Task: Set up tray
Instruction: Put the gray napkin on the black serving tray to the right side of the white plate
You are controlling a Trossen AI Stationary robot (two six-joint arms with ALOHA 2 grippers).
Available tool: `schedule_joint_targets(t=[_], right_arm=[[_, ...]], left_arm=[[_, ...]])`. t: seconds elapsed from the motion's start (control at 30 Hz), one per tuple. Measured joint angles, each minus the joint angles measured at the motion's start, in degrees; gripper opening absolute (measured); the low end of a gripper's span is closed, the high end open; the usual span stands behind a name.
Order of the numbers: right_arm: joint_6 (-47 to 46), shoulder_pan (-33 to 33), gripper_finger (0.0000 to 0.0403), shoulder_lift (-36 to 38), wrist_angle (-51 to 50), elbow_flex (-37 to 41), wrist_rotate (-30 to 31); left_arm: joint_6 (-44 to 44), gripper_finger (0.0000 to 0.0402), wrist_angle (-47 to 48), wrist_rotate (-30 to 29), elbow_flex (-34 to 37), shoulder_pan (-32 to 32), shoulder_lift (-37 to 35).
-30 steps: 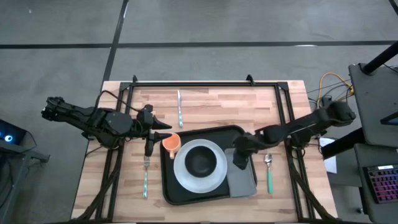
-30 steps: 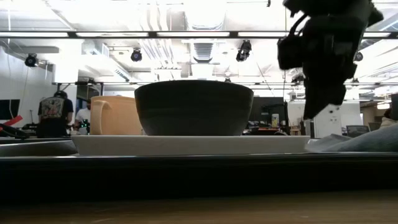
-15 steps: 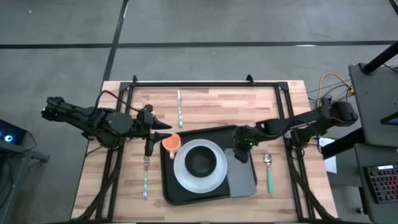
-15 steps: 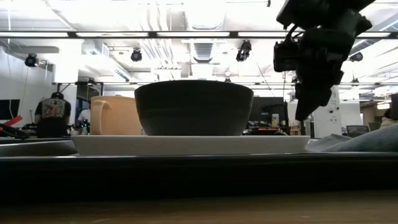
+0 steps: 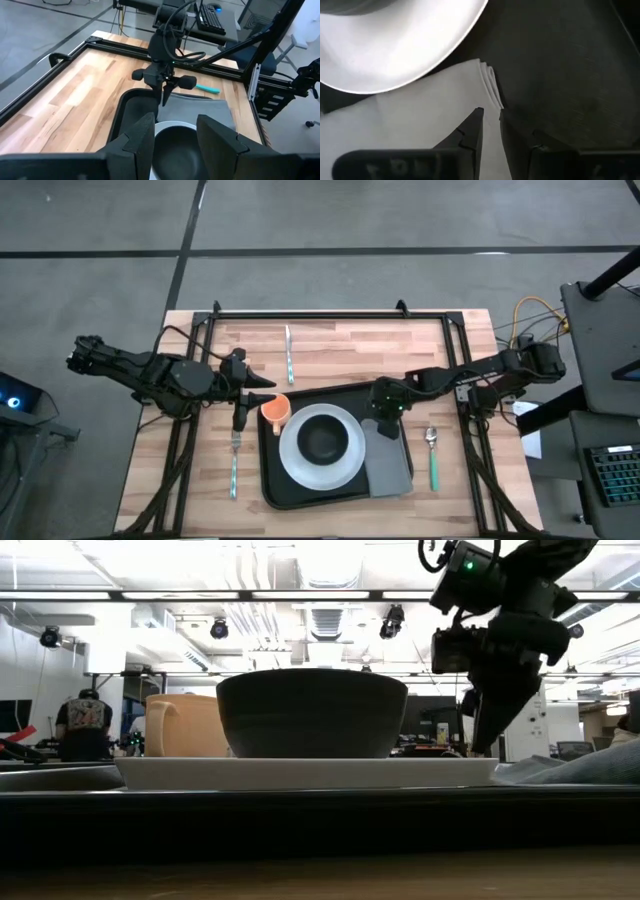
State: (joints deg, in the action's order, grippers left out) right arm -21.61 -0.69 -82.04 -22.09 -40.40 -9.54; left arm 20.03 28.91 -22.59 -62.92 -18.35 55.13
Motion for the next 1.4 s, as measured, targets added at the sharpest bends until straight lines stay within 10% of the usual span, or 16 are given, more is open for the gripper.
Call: schedule_joint_targets(t=[1.4], right_arm=[[8.1, 7.1, 0.0008, -6.2, -0.4, -3.2, 0.5]], left_arm=[[0.0, 0.0128, 0.1, 0.0, 0.0, 0.0, 0.0]])
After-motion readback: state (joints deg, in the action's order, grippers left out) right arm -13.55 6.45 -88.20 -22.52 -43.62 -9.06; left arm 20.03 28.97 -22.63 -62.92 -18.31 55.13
